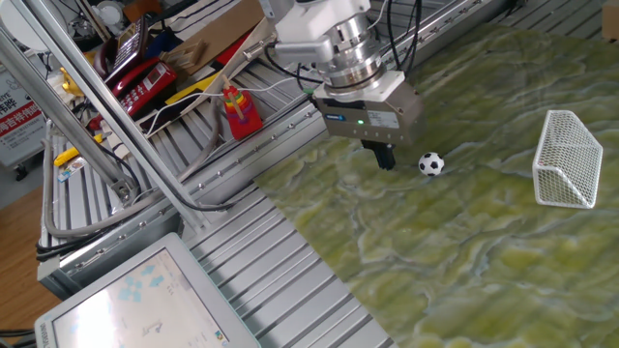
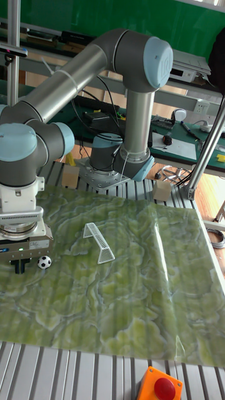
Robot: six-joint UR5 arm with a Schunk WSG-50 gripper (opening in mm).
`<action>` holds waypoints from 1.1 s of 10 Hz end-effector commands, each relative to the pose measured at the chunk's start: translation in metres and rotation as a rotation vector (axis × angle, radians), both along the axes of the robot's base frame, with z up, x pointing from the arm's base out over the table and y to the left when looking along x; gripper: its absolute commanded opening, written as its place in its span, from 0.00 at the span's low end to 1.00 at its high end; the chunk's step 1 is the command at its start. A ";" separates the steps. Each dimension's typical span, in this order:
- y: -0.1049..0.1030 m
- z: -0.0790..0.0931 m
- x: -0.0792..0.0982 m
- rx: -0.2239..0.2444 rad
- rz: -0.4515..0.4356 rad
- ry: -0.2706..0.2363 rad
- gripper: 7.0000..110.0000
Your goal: Push the soccer ball into the goal
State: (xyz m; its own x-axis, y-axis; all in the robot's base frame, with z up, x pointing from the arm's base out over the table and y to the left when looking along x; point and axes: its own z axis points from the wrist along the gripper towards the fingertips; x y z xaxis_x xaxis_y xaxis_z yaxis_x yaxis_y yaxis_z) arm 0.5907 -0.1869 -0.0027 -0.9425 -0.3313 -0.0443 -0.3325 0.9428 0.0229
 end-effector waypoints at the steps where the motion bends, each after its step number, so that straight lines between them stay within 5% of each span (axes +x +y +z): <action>1: 0.012 -0.003 -0.007 0.015 0.002 0.002 0.00; 11: 0.026 -0.005 -0.022 0.001 0.010 0.014 0.00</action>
State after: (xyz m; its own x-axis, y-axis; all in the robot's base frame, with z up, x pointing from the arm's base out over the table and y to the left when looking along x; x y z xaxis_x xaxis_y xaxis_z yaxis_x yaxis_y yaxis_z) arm 0.5700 -0.1674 -0.0073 -0.9358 -0.3520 -0.0204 -0.3523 0.9357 0.0169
